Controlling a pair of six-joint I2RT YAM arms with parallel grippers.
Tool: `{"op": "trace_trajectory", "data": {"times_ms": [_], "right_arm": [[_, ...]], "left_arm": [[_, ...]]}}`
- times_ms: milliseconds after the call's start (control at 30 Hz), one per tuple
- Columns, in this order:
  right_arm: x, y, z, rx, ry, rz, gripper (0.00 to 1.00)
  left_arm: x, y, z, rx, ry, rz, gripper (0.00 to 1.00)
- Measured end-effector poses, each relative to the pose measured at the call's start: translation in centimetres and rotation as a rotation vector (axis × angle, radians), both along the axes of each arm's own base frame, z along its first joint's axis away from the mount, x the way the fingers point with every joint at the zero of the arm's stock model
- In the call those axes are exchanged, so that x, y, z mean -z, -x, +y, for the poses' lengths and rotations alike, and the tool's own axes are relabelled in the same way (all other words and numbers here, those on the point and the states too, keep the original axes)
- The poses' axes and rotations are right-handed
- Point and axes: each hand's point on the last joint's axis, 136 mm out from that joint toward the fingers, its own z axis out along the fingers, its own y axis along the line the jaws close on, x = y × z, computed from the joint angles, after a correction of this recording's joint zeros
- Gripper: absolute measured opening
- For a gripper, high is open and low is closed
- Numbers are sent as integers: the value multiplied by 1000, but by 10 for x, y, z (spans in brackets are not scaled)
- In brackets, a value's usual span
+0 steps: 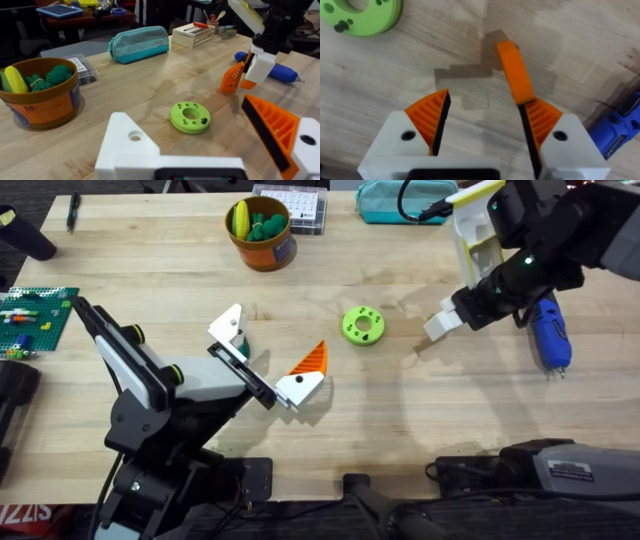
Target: Pick up the gripper from the table and insert it into the empty holder that is missing its gripper. Then pick up a screw, insert it into the mounting hole, and use the screwdriver to tighten it. Finally, clean up the table by picking up the vegetable and placing it into the bucket.
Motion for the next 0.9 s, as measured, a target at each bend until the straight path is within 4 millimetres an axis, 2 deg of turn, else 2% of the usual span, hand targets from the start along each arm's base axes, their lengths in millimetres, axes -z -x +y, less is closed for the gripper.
{"op": "trace_trajectory", "data": {"times_ms": [133,233,467,567,700,900], "right_arm": [[1,4,-1,1,8,18,815],[-2,5,-10,15,55,26,815],[-33,-11,-20,34,108,-94,816],[-37,-12,-21,37,112,-112,815],[-30,-18,-19,27,110,-102,815],[-5,-30,-15,-74,122,-50,815]], "left_arm": [[2,0,0,1,-4,11,987],[2,0,0,1,-4,11,987],[2,0,0,1,-4,12,987],[2,0,0,1,-4,12,987],[2,0,0,1,-4,12,987],[2,0,0,1,-4,12,987]]}}
